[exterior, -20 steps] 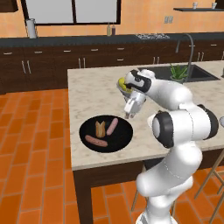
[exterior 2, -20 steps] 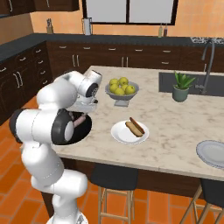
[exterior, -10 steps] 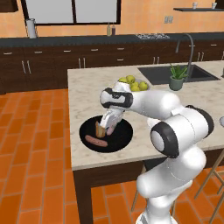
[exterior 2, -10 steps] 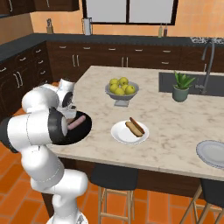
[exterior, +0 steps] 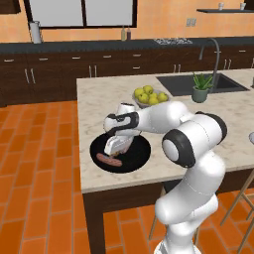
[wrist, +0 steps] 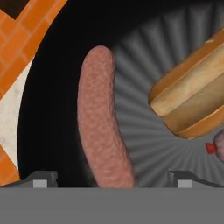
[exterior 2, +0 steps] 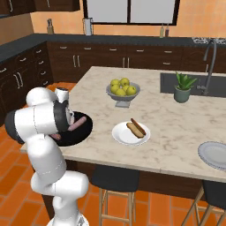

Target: Place one bun and one sausage from the bowl on each plate.

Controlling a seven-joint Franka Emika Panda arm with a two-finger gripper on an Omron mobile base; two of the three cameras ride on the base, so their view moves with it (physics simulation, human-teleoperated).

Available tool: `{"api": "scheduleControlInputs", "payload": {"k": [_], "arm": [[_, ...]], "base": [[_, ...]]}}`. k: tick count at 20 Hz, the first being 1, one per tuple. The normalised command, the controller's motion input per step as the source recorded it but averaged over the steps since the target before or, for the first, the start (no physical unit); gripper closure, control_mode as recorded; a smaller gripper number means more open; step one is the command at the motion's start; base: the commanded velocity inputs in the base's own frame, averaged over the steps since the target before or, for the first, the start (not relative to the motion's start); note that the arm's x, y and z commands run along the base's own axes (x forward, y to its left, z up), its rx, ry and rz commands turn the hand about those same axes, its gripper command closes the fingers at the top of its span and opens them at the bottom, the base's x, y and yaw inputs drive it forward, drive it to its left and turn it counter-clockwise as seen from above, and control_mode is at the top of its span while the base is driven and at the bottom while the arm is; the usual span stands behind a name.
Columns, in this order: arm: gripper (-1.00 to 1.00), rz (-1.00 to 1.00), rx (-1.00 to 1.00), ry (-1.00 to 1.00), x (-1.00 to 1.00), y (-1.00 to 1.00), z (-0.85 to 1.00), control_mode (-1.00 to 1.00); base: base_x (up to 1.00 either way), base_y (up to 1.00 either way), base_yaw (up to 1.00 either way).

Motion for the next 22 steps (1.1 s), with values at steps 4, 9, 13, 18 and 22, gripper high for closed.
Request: {"api": "scheduleControlInputs", "payload": {"k": [4,9,13,18,22], "arm": [[-1.0,-0.01,-0.01,0.02,0.0,0.23,-0.31,-1.0],[-1.0,0.0,0.0,0.03,-0.01,0.03,-0.4,-1.0],[-1.0,0.0,0.01,0.02,0.0,0.0,-0.32,-1.0],[1.0,0.0,0.0,0.04,0.0,0.0,-0.25,-1.0],[1.0,0.0,0.0,0.0,0.0,0.0,-0.11,-1.0]], "base": [[0.0,0.0,0.0],[0.0,0.0,0.0],[0.0,0.0,0.0],[0.0,0.0,0.0],[0.0,0.0,0.0]]}}
